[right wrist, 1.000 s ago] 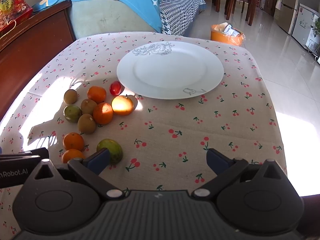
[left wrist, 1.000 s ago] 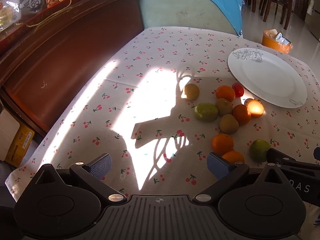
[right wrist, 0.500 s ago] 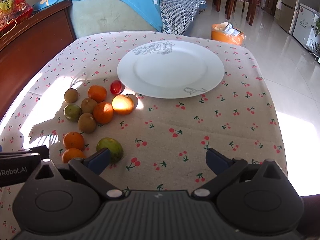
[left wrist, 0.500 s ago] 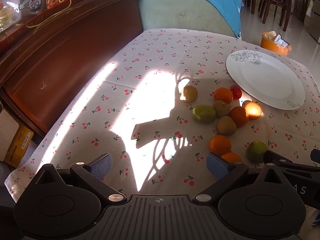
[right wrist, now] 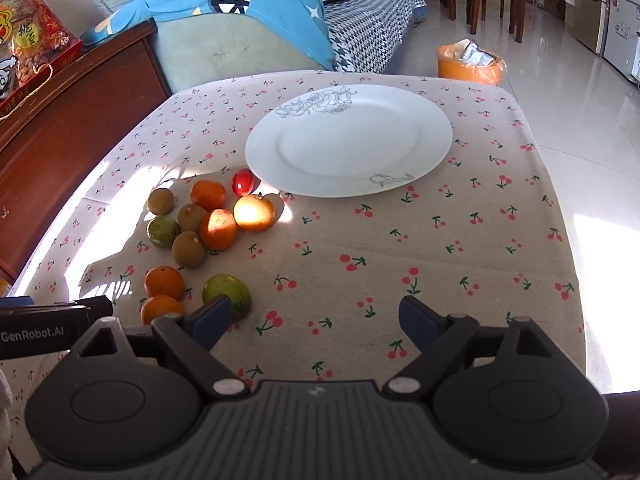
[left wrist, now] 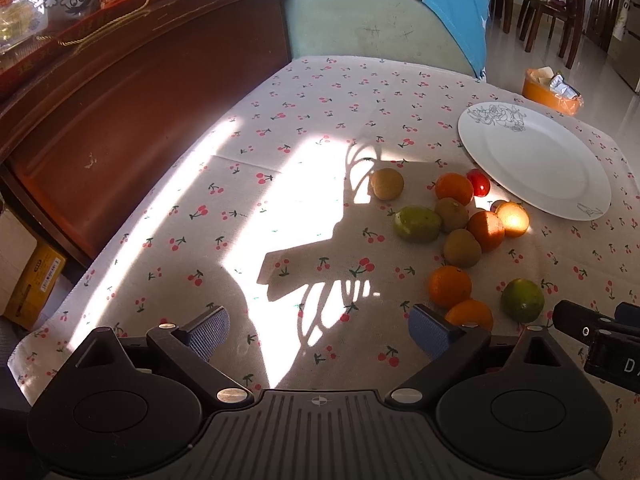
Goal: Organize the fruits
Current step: 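Move the right gripper toward the green lime near the fruit cluster, then close the right gripper on the green lime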
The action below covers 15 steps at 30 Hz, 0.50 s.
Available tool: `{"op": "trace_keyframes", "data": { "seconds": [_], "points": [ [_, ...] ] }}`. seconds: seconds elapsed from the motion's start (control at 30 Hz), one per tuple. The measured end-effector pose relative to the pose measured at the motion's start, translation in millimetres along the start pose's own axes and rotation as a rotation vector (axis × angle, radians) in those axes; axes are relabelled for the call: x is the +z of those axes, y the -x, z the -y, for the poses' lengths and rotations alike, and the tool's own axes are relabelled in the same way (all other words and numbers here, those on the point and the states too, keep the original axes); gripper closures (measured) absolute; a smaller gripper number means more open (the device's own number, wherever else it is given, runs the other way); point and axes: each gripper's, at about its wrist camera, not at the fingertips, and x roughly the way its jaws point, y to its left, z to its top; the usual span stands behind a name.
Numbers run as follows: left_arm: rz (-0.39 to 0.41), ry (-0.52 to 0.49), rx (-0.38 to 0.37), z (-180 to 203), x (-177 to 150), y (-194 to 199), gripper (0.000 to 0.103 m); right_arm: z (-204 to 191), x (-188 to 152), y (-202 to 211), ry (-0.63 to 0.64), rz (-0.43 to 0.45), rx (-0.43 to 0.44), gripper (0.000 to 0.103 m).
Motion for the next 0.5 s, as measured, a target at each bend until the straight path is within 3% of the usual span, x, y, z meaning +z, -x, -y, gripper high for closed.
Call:
{"op": "trace_keyframes", "data": {
  "seconds": [0.33, 0.5],
  "points": [
    [0.011, 0.009, -0.059, -4.6, -3.1, 3.9, 0.01, -7.7, -2.0, -5.3, 0.016, 0.024, 0.154, 0.051],
    [-0.012, 0.004, -0.052, -5.9, -5.5, -0.9, 0.014, -15.2, -3.8, -13.3, 0.041, 0.015, 0.196, 0.062]
  ]
}}
